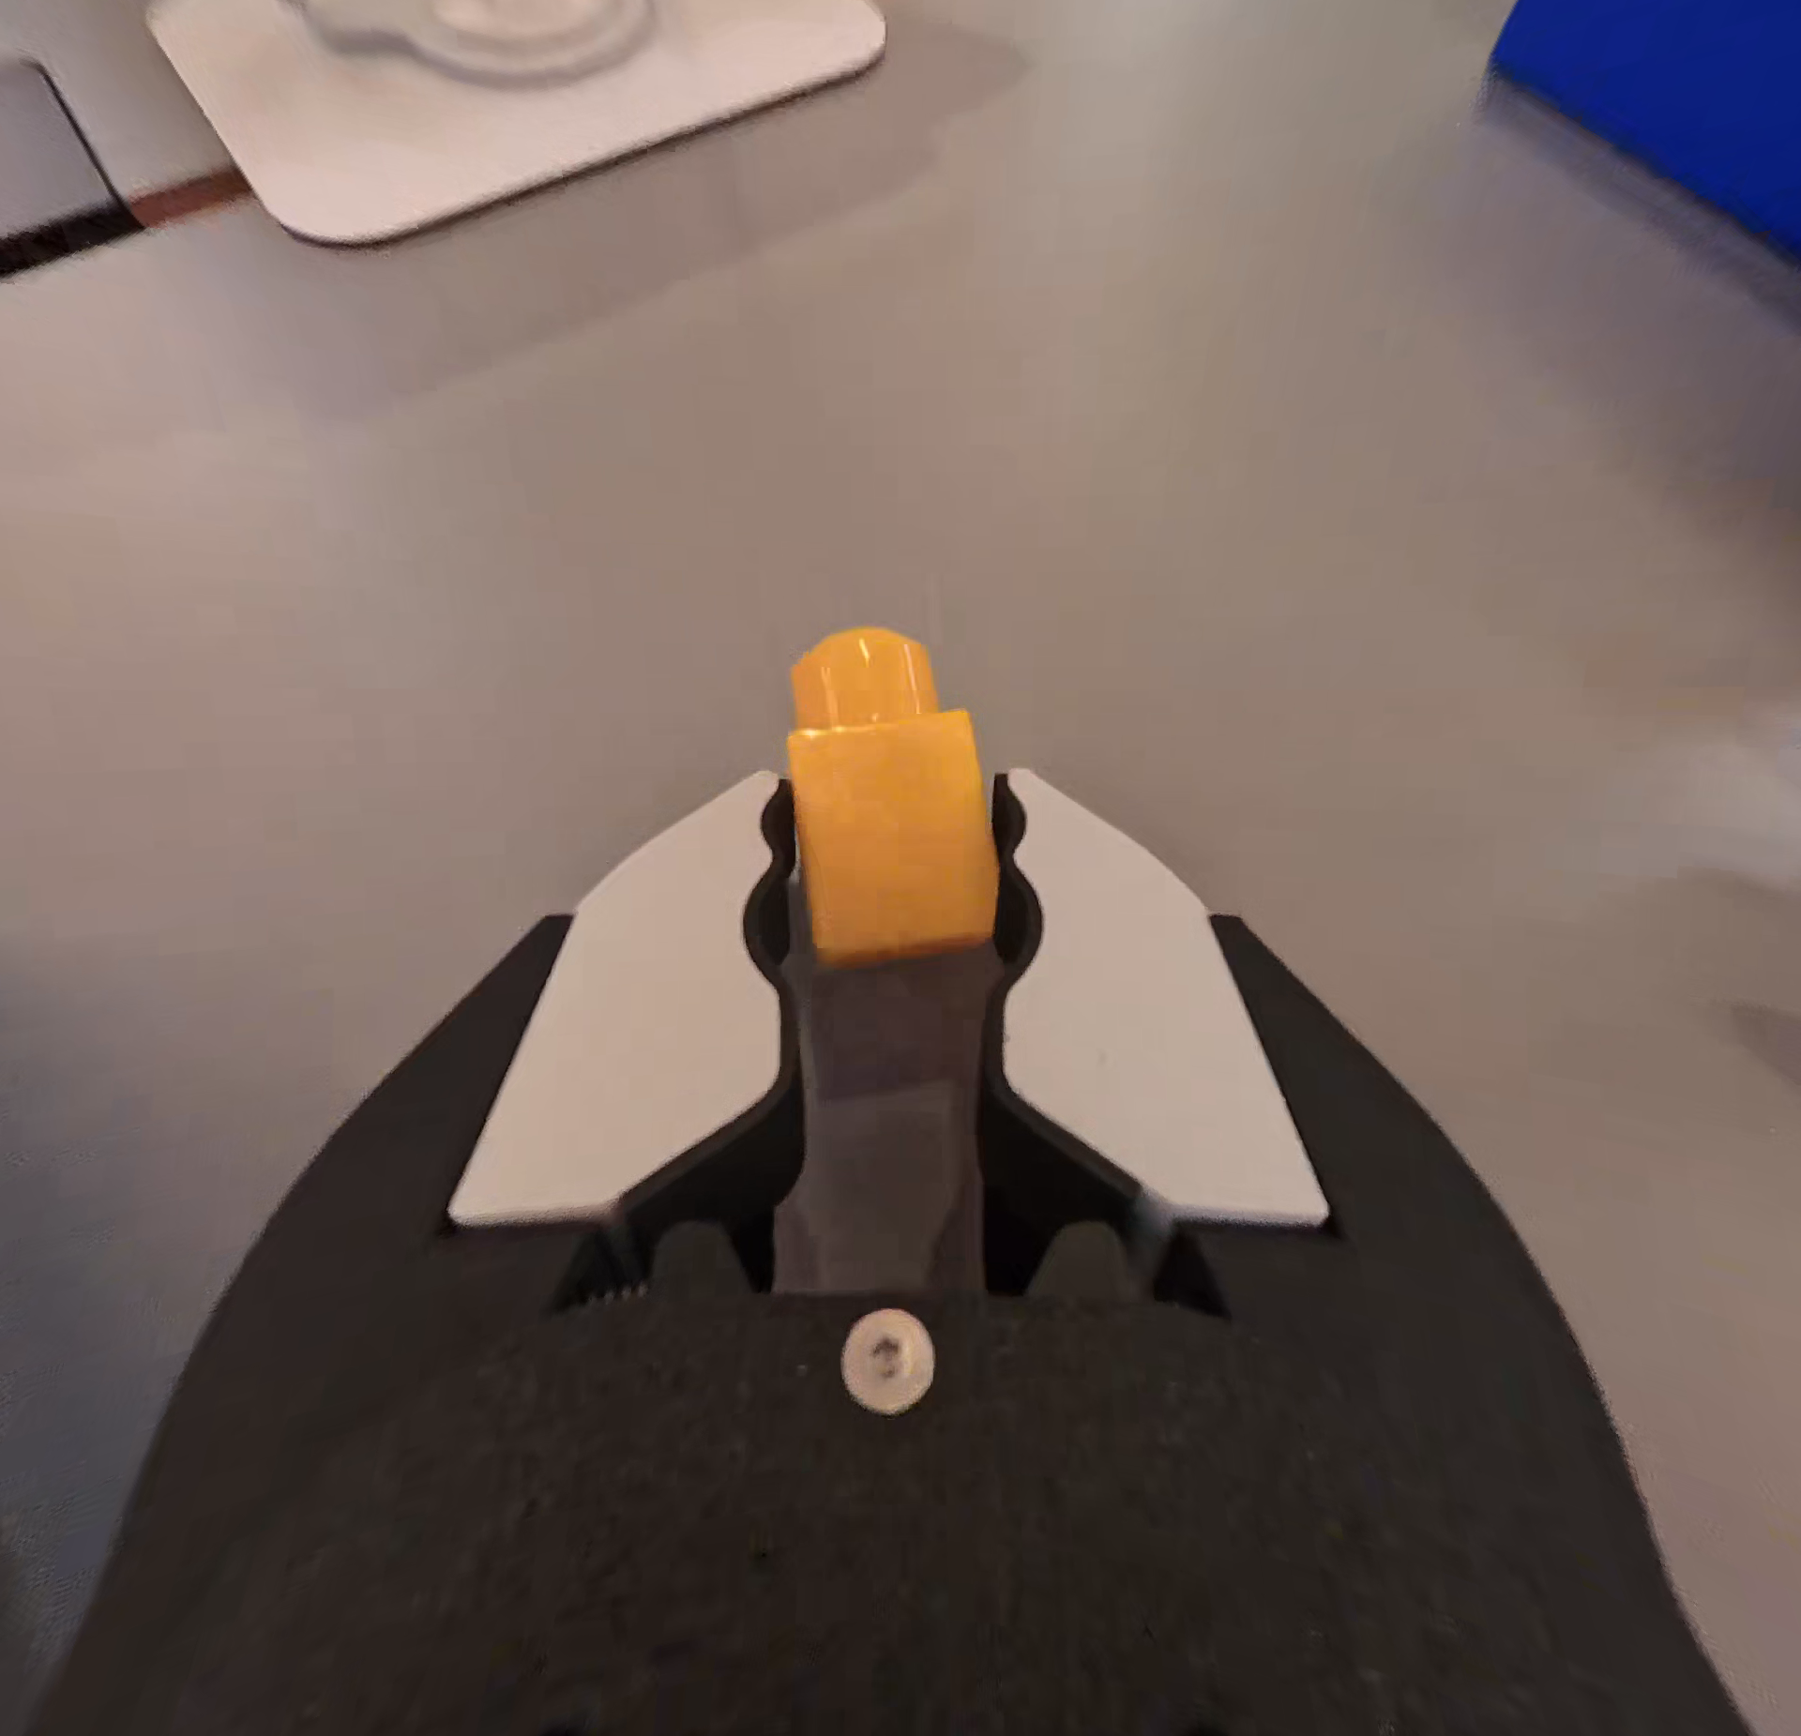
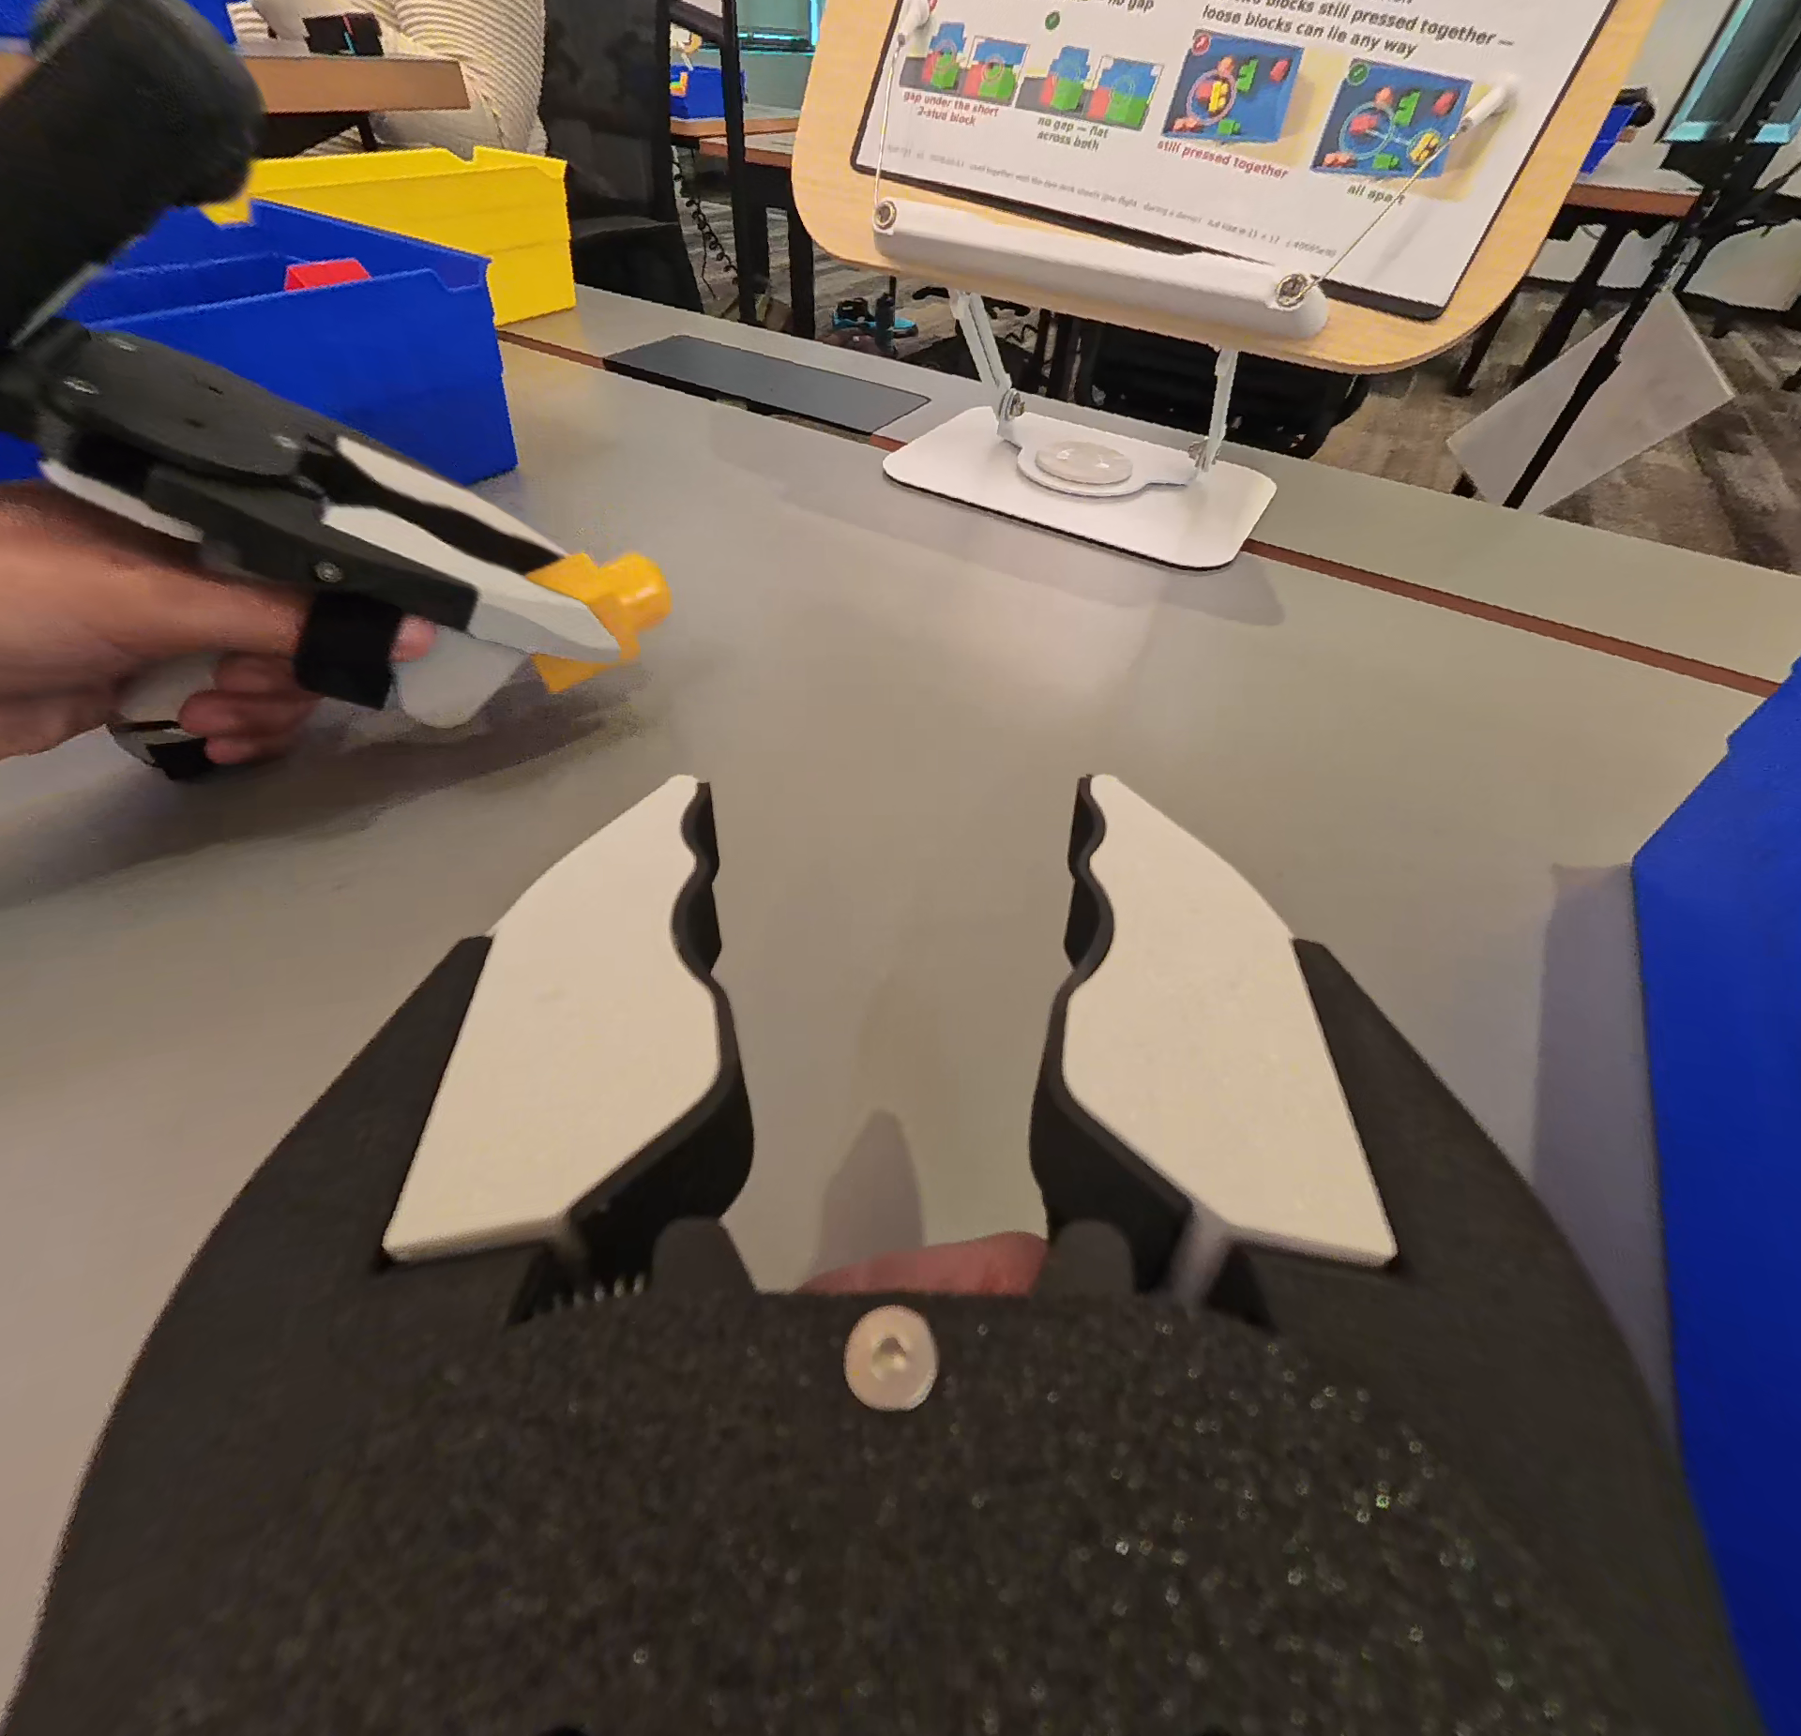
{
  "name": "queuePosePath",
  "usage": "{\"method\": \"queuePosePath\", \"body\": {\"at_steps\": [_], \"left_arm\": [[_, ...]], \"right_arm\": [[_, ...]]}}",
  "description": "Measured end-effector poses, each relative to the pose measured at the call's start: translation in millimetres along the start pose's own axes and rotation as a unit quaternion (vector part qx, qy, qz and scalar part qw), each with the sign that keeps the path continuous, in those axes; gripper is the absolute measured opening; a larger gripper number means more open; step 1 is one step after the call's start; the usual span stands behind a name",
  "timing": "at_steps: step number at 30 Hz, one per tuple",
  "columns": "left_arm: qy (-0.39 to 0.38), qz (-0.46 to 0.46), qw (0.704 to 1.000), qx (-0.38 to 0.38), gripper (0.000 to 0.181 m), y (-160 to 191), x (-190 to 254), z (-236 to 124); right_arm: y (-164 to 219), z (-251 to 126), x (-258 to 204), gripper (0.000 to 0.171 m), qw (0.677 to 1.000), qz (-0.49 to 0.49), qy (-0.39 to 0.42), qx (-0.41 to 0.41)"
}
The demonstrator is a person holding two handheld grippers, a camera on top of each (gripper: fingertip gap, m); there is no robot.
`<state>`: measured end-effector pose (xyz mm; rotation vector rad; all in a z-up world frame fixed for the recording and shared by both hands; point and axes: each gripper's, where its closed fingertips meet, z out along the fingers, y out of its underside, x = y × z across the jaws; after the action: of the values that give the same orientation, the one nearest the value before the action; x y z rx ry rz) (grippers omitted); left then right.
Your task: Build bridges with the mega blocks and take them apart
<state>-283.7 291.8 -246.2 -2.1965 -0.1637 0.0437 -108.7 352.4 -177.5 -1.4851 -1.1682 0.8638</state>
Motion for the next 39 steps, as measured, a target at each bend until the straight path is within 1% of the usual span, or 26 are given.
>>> {"method": "queuePosePath", "body": {"at_steps": [3, 4, 8, 11, 13, 14, 16, 18, 20, 23, 25, 27, 30, 33, 35, 37, 39], "left_arm": [[-0.004, -0.004, 1.0, -0.017, 0.037, 2, -3, 6], [-0.002, -0.004, 1.0, -0.023, 0.04, 3, -3, 7], [-0.005, 0.004, 1.0, -0.029, 0.062, 6, -2, 5], [-0.015, 0.013, 1.0, -0.009, 0.067, 4, 0, -14], [-0.028, 0.019, 0.999, 0.023, 0.069, -4, 1, -44], [-0.04, 0.022, 0.997, 0.057, 0.068, -13, 1, -65], [-0.076, 0.019, 0.987, 0.137, 0.068, -30, -4, -117], [-0.12, 0.001, 0.972, 0.204, 0.068, -35, -11, -170], [-0.163, -0.029, 0.955, 0.247, 0.07, -24, -17, -210], [-0.23, -0.071, 0.933, 0.267, 0.075, 12, -25, -240], [-0.25, -0.089, 0.928, 0.262, 0.077, 36, -25, -245], [-0.255, -0.103, 0.931, 0.241, 0.077, 55, -24, -244], [-0.261, -0.119, 0.932, 0.223, 0.079, 72, -28, -244], [-0.261, -0.14, 0.934, 0.202, 0.08, 82, -36, -246], [-0.262, -0.137, 0.935, 0.195, 0.08, 83, -41, -249], [-0.27, -0.118, 0.938, 0.181, 0.081, 82, -50, -253], [-0.256, -0.089, 0.95, 0.157, 0.08, 79, -58, -256]], "right_arm": [[2, 1, 0, 0.069, 1.0, 0.004, -0.003, -0.004], [3, 1, 0, 0.069, 1.0, 0.005, -0.004, -0.004], [3, 2, 0, 0.069, 1.0, 0.005, -0.006, -0.005], [5, 2, 2, 0.069, 1.0, 0.006, -0.005, -0.008], [5, 1, 3, 0.069, 1.0, 0.009, -0.005, -0.008], [4, 0, 4, 0.069, 1.0, 0.01, -0.005, -0.007], [3, -1, 5, 0.069, 1.0, 0.012, -0.007, -0.007], [0, -2, 4, 0.069, 1.0, 0.013, -0.011, -0.006], [-2, -3, 3, 0.069, 1.0, 0.01, -0.012, -0.004], [1, -3, 3, 0.069, 1.0, 0.005, -0.013, -0.011], [3, -2, 4, 0.069, 1.0, 0.005, -0.011, -0.015], [5, -2, 4, 0.069, 1.0, 0.005, -0.011, -0.019], [4, -2, 2, 0.069, 1.0, 0.002, -0.011, -0.018], [4, -1, -1, 0.069, 1.0, 0.0, -0.015, -0.021], [5, 0, -4, 0.069, 1.0, -0.003, -0.017, -0.022], [7, 1, -6, 0.069, 0.999, -0.004, -0.02, -0.024], [8, 2, -7, 0.069, 0.999, -0.003, -0.023, -0.027]]}}
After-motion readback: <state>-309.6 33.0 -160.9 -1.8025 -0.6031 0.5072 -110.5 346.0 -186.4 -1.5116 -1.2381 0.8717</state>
